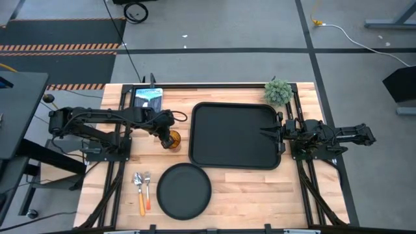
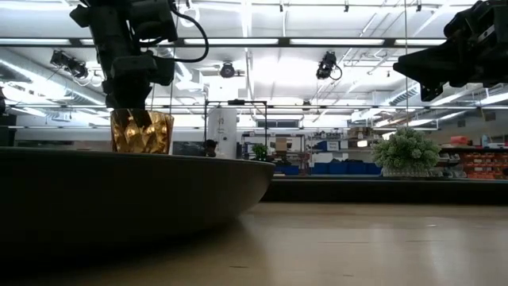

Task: Pick and place plate/cup/fork/spoon on tray
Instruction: Put the brown glass on the top right of the black serving tray

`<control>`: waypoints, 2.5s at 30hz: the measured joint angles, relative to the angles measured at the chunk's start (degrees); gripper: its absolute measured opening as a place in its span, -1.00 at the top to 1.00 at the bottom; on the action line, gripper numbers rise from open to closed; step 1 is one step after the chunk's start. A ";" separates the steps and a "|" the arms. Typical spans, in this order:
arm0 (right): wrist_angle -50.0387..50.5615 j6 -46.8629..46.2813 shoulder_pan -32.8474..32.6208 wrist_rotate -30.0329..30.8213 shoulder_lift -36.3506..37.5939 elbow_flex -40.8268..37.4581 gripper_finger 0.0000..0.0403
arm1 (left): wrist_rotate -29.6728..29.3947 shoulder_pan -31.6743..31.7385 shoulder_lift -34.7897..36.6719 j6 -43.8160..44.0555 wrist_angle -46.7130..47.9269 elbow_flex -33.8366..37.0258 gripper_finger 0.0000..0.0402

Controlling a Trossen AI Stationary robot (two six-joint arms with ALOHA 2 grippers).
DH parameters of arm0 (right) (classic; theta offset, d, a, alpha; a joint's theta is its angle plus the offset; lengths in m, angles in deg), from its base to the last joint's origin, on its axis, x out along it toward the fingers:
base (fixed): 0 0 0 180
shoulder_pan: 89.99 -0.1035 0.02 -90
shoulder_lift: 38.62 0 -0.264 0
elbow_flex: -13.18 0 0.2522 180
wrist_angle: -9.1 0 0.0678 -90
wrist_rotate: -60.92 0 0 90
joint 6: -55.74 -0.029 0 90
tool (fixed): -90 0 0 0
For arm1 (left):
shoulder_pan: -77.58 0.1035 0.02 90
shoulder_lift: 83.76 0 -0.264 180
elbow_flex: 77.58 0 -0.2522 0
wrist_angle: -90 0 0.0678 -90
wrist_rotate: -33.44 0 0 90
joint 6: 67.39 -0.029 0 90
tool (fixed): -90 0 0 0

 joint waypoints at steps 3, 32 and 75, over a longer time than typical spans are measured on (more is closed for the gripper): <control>0.00 0.00 -0.01 0.00 0.00 -0.01 0.56 | -0.08 0.00 0.02 0.15 -0.01 0.00 0.90; 0.00 0.00 0.01 -0.02 -0.02 0.01 0.56 | -1.13 8.79 -31.41 -9.35 5.41 -45.36 0.90; 0.00 0.00 0.01 0.00 0.00 -0.01 0.56 | 3.48 7.97 -65.26 -16.83 5.93 -82.34 0.50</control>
